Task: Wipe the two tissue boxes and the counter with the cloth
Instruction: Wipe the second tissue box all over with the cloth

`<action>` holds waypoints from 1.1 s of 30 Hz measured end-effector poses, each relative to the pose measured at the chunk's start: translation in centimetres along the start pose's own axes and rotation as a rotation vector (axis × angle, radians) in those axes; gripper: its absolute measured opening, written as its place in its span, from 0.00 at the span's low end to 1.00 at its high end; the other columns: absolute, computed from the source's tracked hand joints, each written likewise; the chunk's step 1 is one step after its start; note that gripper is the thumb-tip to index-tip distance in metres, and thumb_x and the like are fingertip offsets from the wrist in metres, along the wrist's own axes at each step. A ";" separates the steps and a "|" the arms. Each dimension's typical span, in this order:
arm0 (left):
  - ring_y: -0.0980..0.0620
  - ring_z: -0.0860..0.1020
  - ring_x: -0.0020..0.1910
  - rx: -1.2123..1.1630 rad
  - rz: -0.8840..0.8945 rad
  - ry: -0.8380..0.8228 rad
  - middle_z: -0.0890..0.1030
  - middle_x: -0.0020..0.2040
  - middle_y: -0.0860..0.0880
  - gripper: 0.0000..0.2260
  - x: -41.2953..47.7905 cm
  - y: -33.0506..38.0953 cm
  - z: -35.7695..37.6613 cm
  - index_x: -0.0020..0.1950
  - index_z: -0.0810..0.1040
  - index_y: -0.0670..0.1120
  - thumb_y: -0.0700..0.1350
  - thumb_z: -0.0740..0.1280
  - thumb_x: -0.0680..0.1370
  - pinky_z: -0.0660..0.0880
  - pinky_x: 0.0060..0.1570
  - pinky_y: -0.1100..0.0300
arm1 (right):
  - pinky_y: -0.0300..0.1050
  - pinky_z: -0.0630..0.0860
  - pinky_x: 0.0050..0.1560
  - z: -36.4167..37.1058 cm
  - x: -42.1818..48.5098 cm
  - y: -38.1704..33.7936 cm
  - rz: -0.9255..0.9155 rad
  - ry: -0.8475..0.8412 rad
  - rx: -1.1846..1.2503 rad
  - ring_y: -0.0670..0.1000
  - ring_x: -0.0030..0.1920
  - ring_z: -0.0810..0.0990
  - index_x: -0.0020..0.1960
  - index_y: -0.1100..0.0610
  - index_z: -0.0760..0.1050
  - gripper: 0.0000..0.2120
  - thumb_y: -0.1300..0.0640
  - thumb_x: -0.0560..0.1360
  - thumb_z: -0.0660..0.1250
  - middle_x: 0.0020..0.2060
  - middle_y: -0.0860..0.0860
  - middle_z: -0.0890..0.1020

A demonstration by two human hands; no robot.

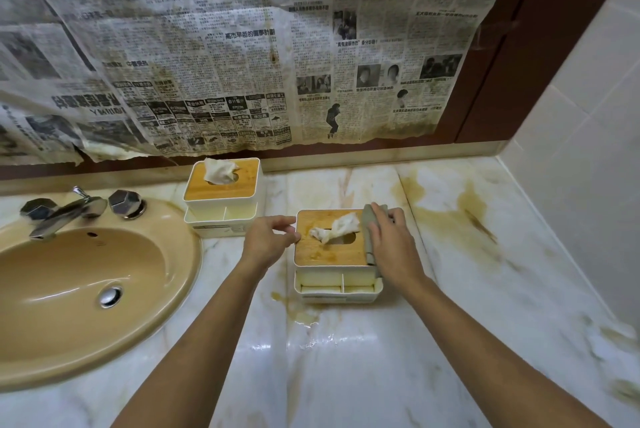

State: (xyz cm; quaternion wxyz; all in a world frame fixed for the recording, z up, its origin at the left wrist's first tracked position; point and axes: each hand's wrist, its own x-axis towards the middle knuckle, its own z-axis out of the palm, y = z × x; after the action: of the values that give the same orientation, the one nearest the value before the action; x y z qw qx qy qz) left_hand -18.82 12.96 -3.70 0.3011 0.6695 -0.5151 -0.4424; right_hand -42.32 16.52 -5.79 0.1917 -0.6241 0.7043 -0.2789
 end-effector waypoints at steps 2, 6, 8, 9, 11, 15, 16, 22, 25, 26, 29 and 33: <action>0.55 0.78 0.35 0.004 -0.004 0.005 0.82 0.41 0.52 0.15 -0.1 0.1 0.0 0.60 0.82 0.44 0.36 0.74 0.74 0.73 0.41 0.60 | 0.27 0.68 0.50 -0.2 -1.4 0.5 0.026 0.125 0.149 0.41 0.50 0.73 0.75 0.51 0.67 0.19 0.55 0.85 0.54 0.59 0.47 0.69; 0.53 0.78 0.34 -0.011 -0.011 -0.001 0.82 0.41 0.50 0.14 -0.3 0.1 -0.1 0.59 0.82 0.43 0.36 0.74 0.74 0.71 0.33 0.67 | 0.21 0.62 0.57 -1.6 -2.2 1.2 0.104 0.243 0.343 0.42 0.59 0.73 0.72 0.55 0.72 0.18 0.58 0.84 0.57 0.61 0.49 0.75; 0.54 0.78 0.33 -0.013 -0.012 -0.003 0.82 0.41 0.50 0.14 -0.3 0.1 -0.1 0.58 0.82 0.43 0.36 0.74 0.74 0.70 0.32 0.69 | 0.30 0.65 0.58 -1.8 -3.1 1.0 0.071 0.123 0.321 0.47 0.61 0.75 0.71 0.54 0.73 0.17 0.57 0.84 0.58 0.61 0.51 0.75; 0.55 0.77 0.33 -0.013 -0.013 -0.004 0.82 0.40 0.50 0.14 -0.3 0.1 -0.2 0.58 0.82 0.44 0.36 0.74 0.74 0.70 0.32 0.69 | 0.33 0.66 0.57 -1.5 -3.6 0.8 0.050 0.035 0.285 0.50 0.60 0.76 0.73 0.53 0.71 0.18 0.56 0.84 0.58 0.61 0.51 0.73; 0.55 0.77 0.34 -0.012 -0.017 -0.011 0.82 0.40 0.49 0.14 -0.2 0.2 -0.2 0.58 0.82 0.44 0.37 0.74 0.73 0.69 0.33 0.67 | 0.39 0.70 0.56 -0.5 -4.7 0.3 0.042 -0.102 0.167 0.52 0.57 0.76 0.76 0.50 0.65 0.21 0.53 0.84 0.56 0.65 0.50 0.67; 0.56 0.77 0.34 -0.008 -0.026 -0.016 0.81 0.41 0.49 0.14 -0.3 0.2 -0.2 0.58 0.82 0.43 0.37 0.75 0.73 0.69 0.34 0.67 | 0.48 0.75 0.50 0.5 -4.1 -0.4 0.085 -0.093 0.014 0.57 0.50 0.78 0.78 0.47 0.61 0.22 0.49 0.84 0.55 0.70 0.50 0.60; 0.57 0.77 0.33 -0.007 -0.028 -0.014 0.81 0.40 0.49 0.14 -0.2 0.3 -0.2 0.58 0.82 0.43 0.37 0.75 0.73 0.69 0.33 0.68 | 0.48 0.75 0.49 0.4 -3.5 -0.4 0.100 -0.092 0.013 0.57 0.49 0.78 0.77 0.46 0.60 0.22 0.49 0.84 0.56 0.70 0.51 0.59; 0.57 0.78 0.37 0.017 -0.034 0.016 0.81 0.39 0.52 0.16 -0.1 0.2 -0.1 0.58 0.83 0.42 0.39 0.77 0.72 0.72 0.37 0.65 | 0.52 0.74 0.53 0.0 1.0 0.0 0.120 -0.152 -0.083 0.60 0.60 0.76 0.79 0.45 0.53 0.26 0.42 0.83 0.53 0.72 0.54 0.64; 0.53 0.79 0.48 0.090 -0.004 0.041 0.83 0.43 0.53 0.17 -0.1 0.2 0.1 0.60 0.83 0.42 0.41 0.77 0.72 0.75 0.56 0.56 | 0.55 0.72 0.58 -0.2 3.2 0.2 0.119 -0.165 -0.099 0.61 0.63 0.74 0.79 0.49 0.58 0.24 0.44 0.84 0.52 0.68 0.57 0.72; 0.53 0.79 0.51 0.107 0.002 0.046 0.83 0.44 0.52 0.17 -0.2 0.2 0.1 0.60 0.83 0.42 0.41 0.77 0.72 0.74 0.60 0.55 | 0.54 0.72 0.57 -0.3 3.9 0.2 0.100 -0.155 -0.120 0.61 0.63 0.75 0.77 0.51 0.61 0.23 0.45 0.84 0.52 0.66 0.57 0.75; 0.51 0.79 0.55 0.117 0.003 0.043 0.83 0.46 0.52 0.17 -0.2 0.1 0.3 0.62 0.82 0.42 0.42 0.76 0.73 0.73 0.63 0.53 | 0.50 0.72 0.47 -0.6 5.3 -0.2 0.031 -0.068 -0.170 0.59 0.56 0.78 0.69 0.54 0.71 0.17 0.50 0.84 0.55 0.57 0.57 0.81; 0.50 0.79 0.59 0.150 0.043 0.037 0.84 0.51 0.51 0.16 -0.4 0.2 0.5 0.64 0.81 0.44 0.41 0.73 0.76 0.72 0.65 0.48 | 0.47 0.71 0.45 -1.2 5.9 -0.2 0.049 -0.032 0.005 0.58 0.52 0.79 0.65 0.54 0.75 0.14 0.53 0.83 0.57 0.54 0.56 0.82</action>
State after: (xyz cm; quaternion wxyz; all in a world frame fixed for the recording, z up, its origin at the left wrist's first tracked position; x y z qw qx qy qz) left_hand -19.41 13.29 -3.59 0.2693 0.6870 -0.5555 -0.3833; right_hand -43.83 10.93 -4.28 0.2110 -0.6106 0.7155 -0.2658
